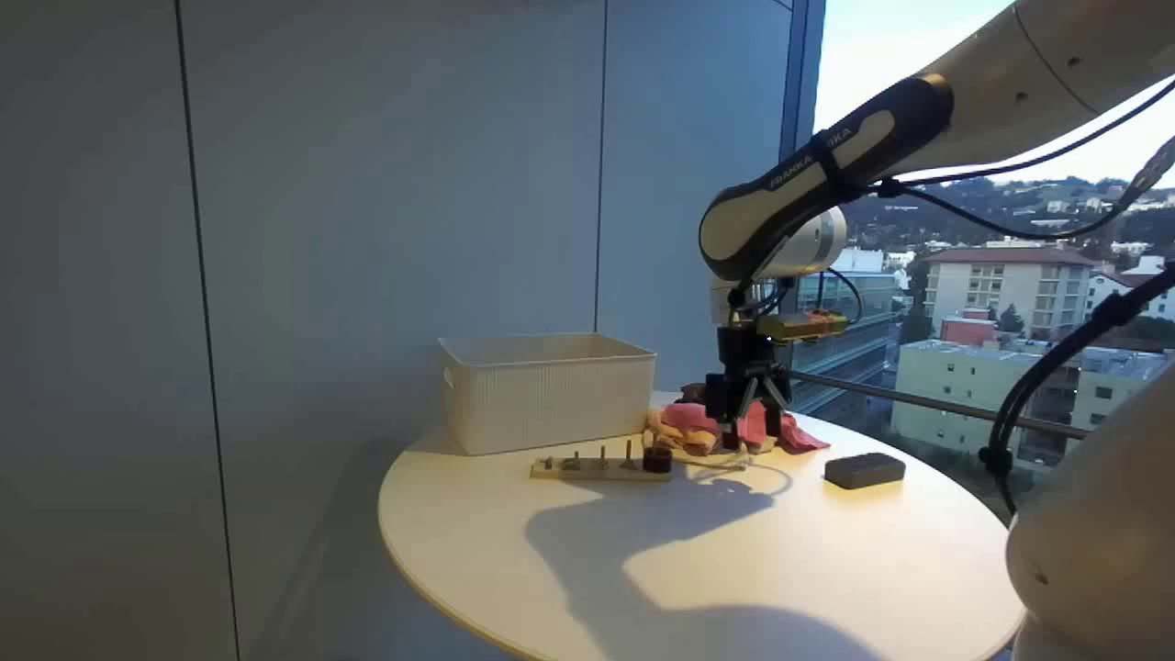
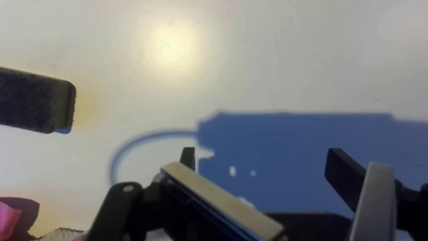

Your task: Move the black tape to the second right position, then the third right position and finally to the third right position

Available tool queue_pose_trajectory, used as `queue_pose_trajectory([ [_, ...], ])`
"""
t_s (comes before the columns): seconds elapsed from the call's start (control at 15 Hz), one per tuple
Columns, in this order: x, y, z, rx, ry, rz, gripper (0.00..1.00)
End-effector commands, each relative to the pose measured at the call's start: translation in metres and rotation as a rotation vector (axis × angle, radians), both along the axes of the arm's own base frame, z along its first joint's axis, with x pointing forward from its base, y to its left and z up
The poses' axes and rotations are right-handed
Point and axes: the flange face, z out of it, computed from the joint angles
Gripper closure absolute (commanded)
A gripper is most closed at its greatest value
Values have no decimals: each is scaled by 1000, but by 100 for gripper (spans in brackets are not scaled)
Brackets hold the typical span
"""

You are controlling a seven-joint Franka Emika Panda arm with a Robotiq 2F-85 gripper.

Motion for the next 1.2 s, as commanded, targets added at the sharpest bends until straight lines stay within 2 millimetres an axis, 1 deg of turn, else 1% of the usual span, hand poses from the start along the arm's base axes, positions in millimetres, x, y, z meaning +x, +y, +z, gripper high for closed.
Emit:
queue_pose_trajectory([
  [0.0, 1, 0, 2, -1, -3, 0, 0],
  [0.13, 2, -1, 5, -3, -11, -1, 0],
  [0.4, 2, -1, 6, -3, -12, -1, 0],
  [0.47, 4, 0, 11, -3, -29, 19, 0],
  [0.53, 5, 1, 15, 5, -40, 52, 0],
  [0.6, 7, 3, 23, 18, -66, 139, 0],
  [0.87, 15, 8, 45, 16, -88, 348, 0],
  [1.07, 31, 15, 57, 16, -128, 499, 0],
  [1.13, 40, 21, 56, 16, -139, 550, 0],
])
